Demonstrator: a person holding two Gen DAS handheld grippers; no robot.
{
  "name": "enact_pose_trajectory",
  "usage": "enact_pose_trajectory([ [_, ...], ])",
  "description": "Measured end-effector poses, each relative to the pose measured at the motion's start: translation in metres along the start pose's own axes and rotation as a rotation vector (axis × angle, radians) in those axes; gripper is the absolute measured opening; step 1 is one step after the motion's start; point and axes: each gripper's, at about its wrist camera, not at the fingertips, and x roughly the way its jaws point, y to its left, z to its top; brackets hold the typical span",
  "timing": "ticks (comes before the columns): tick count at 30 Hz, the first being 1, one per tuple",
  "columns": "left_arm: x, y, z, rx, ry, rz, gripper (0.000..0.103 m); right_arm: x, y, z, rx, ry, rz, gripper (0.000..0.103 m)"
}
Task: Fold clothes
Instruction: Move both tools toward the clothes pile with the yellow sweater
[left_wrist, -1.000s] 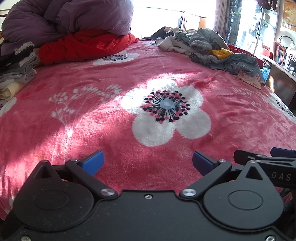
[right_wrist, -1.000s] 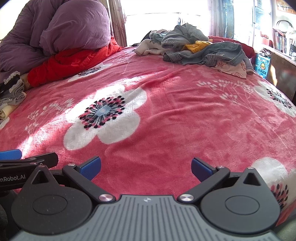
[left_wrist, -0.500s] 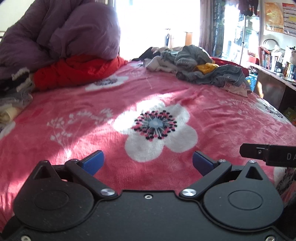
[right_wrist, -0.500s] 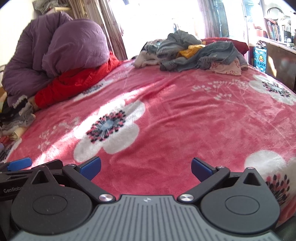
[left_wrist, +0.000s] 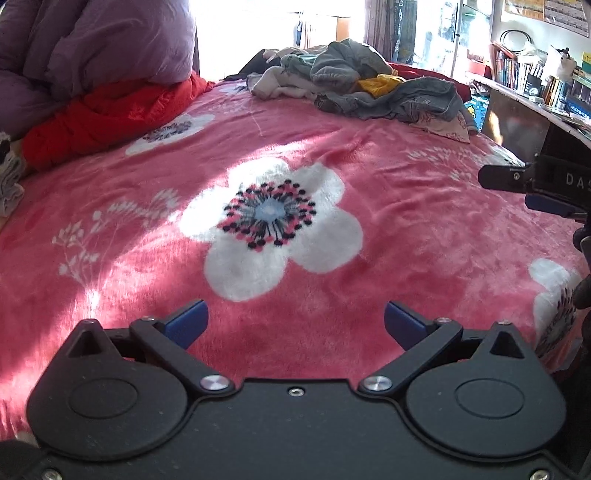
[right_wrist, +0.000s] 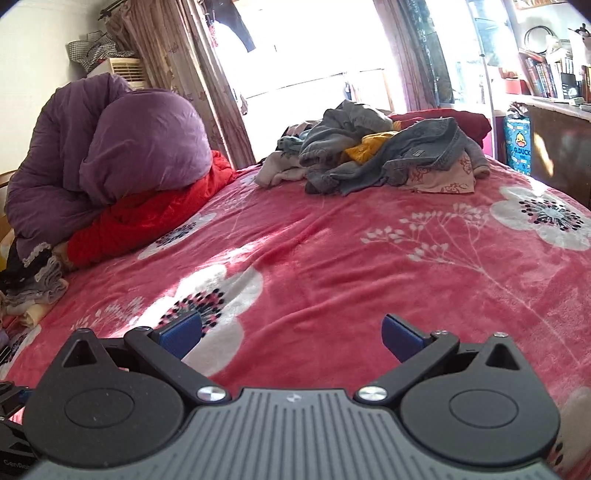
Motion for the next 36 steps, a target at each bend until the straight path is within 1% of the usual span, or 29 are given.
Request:
enact_pose_trajectory([
  [3, 0.013, -0.013, 0.032, 0.003, -0.071, -0.008, 0.103, 0.016, -0.021, 0.007, -0.009, -0.024, -0.044, 0.103],
  [5, 0.024, -0.021, 0.052, 0.006, -0.113, -0.013, 0.103, 0.026, -0.037, 0.011, 0.022, -0.04, -0.04, 0.103],
  [7, 0.04, -0.028, 0.07, 0.008, -0.132, -0.015, 0.103, 0.035, -0.052, 0.014, 0.052, -0.056, -0.036, 0.103],
  [10, 0.071, -0.036, 0.095, -0.017, -0.102, -0.028, 0.102, 0.046, -0.072, 0.019, 0.09, -0.091, -0.008, 0.103],
  [14, 0.111, -0.049, 0.126, -0.045, -0.093, -0.049, 0.102, 0.062, -0.094, 0.032, 0.127, -0.149, -0.004, 0.103],
  [17, 0.137, -0.058, 0.149, -0.066, -0.098, -0.058, 0.102, 0.081, -0.113, 0.045, 0.169, -0.18, -0.003, 0.103],
  [20, 0.163, -0.069, 0.173, -0.05, -0.114, -0.042, 0.101, 0.095, -0.135, 0.06, 0.239, -0.213, -0.002, 0.103],
  [22, 0.181, -0.077, 0.188, -0.038, -0.126, -0.044, 0.101, 0.1, -0.149, 0.07, 0.28, -0.25, -0.017, 0.103],
  [24, 0.201, -0.086, 0.205, -0.025, -0.134, -0.04, 0.101, 0.104, -0.165, 0.078, 0.312, -0.285, -0.038, 0.103],
  [28, 0.243, -0.108, 0.24, 0.005, -0.153, -0.041, 0.101, 0.117, -0.193, 0.08, 0.349, -0.299, -0.127, 0.103],
  [32, 0.284, -0.132, 0.27, 0.056, -0.17, -0.041, 0.099, 0.131, -0.221, 0.081, 0.386, -0.312, -0.216, 0.103],
  [36, 0.323, -0.155, 0.3, 0.113, -0.189, -0.041, 0.089, 0.144, -0.248, 0.082, 0.42, -0.323, -0.302, 0.103],
])
